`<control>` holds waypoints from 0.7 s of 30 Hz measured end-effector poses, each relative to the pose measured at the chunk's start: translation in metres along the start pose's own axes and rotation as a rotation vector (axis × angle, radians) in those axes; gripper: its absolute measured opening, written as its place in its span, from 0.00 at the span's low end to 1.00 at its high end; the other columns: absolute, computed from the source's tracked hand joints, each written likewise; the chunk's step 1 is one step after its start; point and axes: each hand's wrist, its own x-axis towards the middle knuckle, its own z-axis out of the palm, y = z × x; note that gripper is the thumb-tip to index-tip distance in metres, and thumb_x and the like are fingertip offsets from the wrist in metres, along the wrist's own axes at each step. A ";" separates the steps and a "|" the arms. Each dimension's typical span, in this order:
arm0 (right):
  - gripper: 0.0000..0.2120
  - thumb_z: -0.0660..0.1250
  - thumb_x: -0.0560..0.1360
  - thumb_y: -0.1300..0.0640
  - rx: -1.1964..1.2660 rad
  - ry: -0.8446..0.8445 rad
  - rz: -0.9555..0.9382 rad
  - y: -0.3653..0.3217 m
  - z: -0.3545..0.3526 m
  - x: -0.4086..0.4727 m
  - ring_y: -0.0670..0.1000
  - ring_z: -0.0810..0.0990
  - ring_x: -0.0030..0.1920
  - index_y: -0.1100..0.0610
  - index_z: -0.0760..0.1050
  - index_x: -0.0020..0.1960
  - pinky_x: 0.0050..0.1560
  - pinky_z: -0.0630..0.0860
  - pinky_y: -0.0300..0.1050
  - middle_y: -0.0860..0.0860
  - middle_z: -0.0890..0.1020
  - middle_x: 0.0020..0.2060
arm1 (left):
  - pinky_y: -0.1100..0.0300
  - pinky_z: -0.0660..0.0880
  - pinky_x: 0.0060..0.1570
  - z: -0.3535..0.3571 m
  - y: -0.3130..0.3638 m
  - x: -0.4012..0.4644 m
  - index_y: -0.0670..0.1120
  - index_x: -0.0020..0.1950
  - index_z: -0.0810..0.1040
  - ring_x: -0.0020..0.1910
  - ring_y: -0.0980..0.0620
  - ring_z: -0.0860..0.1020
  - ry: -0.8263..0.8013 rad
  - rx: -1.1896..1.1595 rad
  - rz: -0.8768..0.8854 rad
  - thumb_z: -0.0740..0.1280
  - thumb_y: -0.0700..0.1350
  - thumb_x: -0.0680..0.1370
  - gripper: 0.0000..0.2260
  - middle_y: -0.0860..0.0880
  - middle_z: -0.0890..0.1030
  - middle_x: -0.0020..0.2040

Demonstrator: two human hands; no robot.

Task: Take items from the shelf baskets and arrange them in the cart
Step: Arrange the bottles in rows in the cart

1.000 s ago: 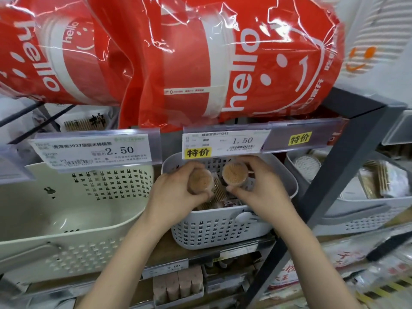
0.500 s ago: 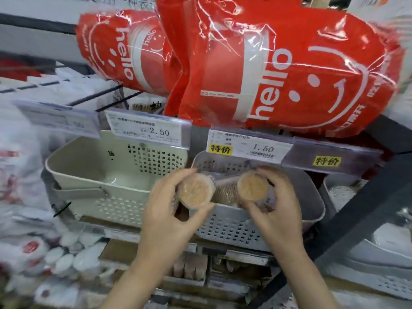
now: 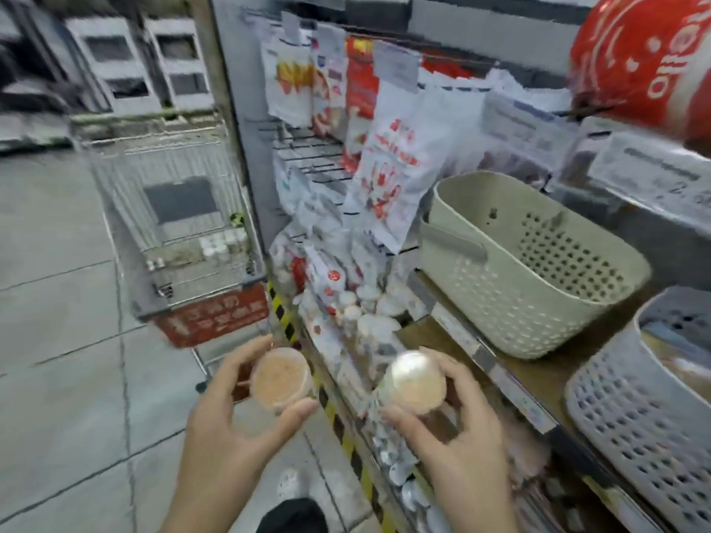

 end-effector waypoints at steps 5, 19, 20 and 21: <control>0.28 0.73 0.59 0.33 0.017 -0.332 0.016 -0.008 0.066 0.010 0.34 0.73 0.58 0.29 0.69 0.57 0.54 0.70 0.29 0.31 0.74 0.57 | 0.66 0.77 0.44 -0.061 -0.048 -0.005 0.67 0.51 0.76 0.44 0.59 0.80 0.217 -0.086 -0.142 0.76 0.54 0.58 0.23 0.60 0.81 0.50; 0.26 0.75 0.58 0.39 0.092 -0.576 0.085 -0.009 0.294 0.109 0.38 0.77 0.56 0.32 0.74 0.54 0.55 0.73 0.33 0.38 0.79 0.54 | 0.73 0.76 0.38 -0.217 -0.160 0.114 0.58 0.49 0.78 0.38 0.58 0.81 0.478 -0.155 -0.269 0.81 0.48 0.60 0.21 0.51 0.83 0.45; 0.26 0.74 0.57 0.38 0.097 -0.567 0.096 -0.009 0.307 0.115 0.39 0.76 0.57 0.31 0.73 0.54 0.57 0.73 0.35 0.37 0.79 0.54 | 0.73 0.75 0.39 -0.225 -0.165 0.125 0.60 0.48 0.79 0.39 0.59 0.81 0.465 -0.151 -0.279 0.81 0.48 0.60 0.21 0.52 0.83 0.45; 0.27 0.74 0.57 0.38 0.102 -0.562 0.111 -0.009 0.320 0.121 0.39 0.76 0.58 0.31 0.73 0.55 0.60 0.73 0.40 0.37 0.79 0.55 | 0.74 0.75 0.39 -0.232 -0.169 0.137 0.62 0.48 0.79 0.40 0.60 0.81 0.449 -0.147 -0.290 0.81 0.48 0.60 0.21 0.54 0.83 0.46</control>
